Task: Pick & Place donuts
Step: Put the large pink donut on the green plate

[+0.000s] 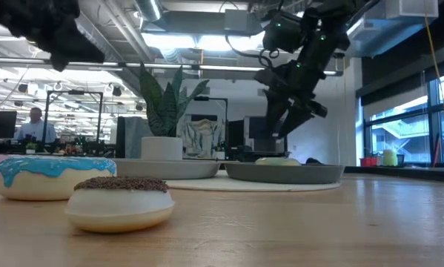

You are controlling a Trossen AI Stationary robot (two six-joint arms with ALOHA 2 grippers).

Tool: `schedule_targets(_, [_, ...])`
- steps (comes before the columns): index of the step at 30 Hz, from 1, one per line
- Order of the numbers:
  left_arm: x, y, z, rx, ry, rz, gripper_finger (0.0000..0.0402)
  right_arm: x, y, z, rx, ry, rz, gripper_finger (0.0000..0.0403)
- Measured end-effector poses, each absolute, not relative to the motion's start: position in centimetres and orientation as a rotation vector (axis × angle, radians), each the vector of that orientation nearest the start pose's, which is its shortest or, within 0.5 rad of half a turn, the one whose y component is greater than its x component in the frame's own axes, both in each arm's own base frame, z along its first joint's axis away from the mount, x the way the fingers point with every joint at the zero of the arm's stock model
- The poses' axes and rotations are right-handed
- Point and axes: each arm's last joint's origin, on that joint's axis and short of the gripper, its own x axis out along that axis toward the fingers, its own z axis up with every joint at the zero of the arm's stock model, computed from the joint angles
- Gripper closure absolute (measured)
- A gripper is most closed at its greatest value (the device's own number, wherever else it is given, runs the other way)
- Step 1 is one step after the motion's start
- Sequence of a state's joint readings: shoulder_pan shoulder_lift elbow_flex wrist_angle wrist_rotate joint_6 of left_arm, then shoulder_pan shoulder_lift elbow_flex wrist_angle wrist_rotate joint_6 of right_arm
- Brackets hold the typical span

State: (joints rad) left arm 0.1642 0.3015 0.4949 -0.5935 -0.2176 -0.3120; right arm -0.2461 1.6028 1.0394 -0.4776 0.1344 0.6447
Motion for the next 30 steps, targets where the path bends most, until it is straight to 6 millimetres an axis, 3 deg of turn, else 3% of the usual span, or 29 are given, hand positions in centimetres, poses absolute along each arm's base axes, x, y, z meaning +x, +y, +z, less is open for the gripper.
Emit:
schedule_targets(5, [9.1, 2.1, 25.8, -0.423, 0.653, 0.531, 0.0362, 29.9, -8.4, 20.3, 0.636, 0.971, -0.709, 0.0189])
schedule_targets(12, [10.5, 2.2, 22.9, -0.598, 1.109, 0.68, 0.0383, 29.5, -8.5, 21.6, 0.618, 0.91, -0.729, 0.0189])
schedule_targets(23, [12.6, 2.3, 21.5, -0.635, 1.244, 0.649, 0.0375, 29.4, -8.5, 22.7, 0.57, 0.854, -0.685, 0.0189])
schedule_targets(30, [12.9, 2.1, 21.2, -0.755, 1.263, 0.672, 0.0315, 29.4, -8.5, 22.7, 0.553, 0.859, -0.676, 0.0189])
